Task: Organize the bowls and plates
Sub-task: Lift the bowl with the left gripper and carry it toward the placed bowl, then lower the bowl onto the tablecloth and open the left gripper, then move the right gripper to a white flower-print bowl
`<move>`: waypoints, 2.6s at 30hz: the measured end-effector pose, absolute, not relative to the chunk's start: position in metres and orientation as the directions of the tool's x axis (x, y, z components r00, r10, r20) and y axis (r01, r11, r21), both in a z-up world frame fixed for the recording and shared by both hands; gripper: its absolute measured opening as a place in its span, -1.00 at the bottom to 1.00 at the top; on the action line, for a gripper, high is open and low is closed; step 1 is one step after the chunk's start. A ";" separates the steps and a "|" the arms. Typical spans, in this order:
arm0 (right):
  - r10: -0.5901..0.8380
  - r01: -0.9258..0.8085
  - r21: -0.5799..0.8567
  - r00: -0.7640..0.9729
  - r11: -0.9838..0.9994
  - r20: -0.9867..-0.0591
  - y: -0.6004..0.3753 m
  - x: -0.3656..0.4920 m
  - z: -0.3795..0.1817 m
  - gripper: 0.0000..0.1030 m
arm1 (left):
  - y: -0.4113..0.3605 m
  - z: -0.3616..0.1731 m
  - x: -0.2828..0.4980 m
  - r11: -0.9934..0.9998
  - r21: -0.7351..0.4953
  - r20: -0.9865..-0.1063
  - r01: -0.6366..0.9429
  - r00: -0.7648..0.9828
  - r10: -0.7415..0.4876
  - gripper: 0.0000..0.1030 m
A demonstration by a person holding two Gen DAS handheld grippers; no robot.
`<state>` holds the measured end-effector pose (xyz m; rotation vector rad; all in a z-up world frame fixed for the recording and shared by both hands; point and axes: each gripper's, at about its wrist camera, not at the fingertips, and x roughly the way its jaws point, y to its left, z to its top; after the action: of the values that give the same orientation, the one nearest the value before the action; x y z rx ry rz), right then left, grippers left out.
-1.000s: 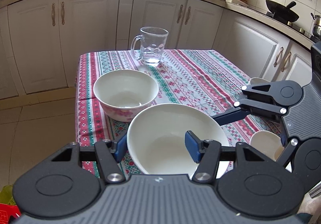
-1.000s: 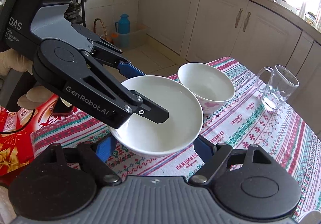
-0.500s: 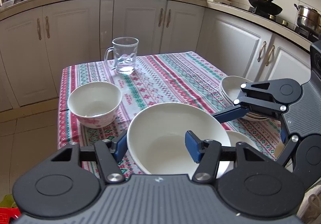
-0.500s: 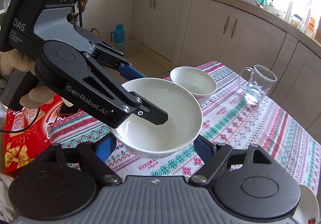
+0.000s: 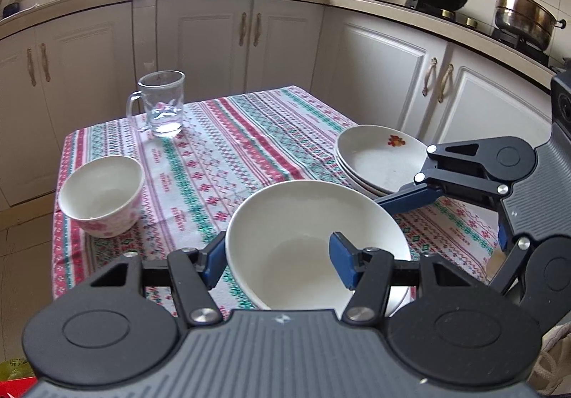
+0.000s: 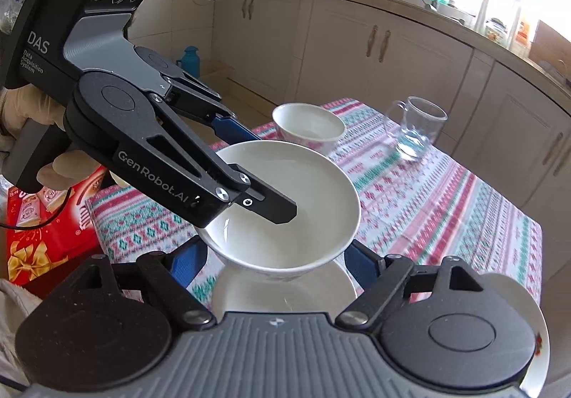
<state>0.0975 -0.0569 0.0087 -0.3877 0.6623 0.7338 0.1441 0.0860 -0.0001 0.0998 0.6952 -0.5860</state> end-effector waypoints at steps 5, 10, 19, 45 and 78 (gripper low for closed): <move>0.472 -0.700 -0.082 0.557 0.709 -0.683 -0.071 0.092 0.002 0.69 | 0.072 -0.006 0.142 0.821 -0.105 -0.643 0.561 0.591 -0.486 0.14; 0.467 -0.687 -0.056 0.549 0.724 -0.693 -0.082 0.086 -0.004 0.69 | 0.061 -0.013 0.140 0.812 -0.101 -0.657 0.574 0.575 -0.488 0.14; 0.466 -0.680 -0.028 0.531 0.733 -0.708 -0.091 0.086 -0.014 0.69 | 0.053 -0.020 0.139 0.805 -0.088 -0.673 0.587 0.560 -0.482 0.14; 0.468 -0.684 -0.010 0.509 0.730 -0.722 -0.094 0.090 -0.022 0.70 | 0.051 -0.032 0.141 0.797 -0.076 -0.682 0.599 0.552 -0.479 0.21; 0.485 -0.692 -0.064 0.566 0.719 -0.666 -0.070 0.111 0.010 0.94 | 0.143 -0.023 0.146 0.905 -0.008 -0.621 0.425 0.707 -0.337 0.77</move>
<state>0.1105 -0.0698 0.0097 -0.3372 0.6696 0.7075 0.1464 0.1431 -0.0231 0.1399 0.6613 -0.4244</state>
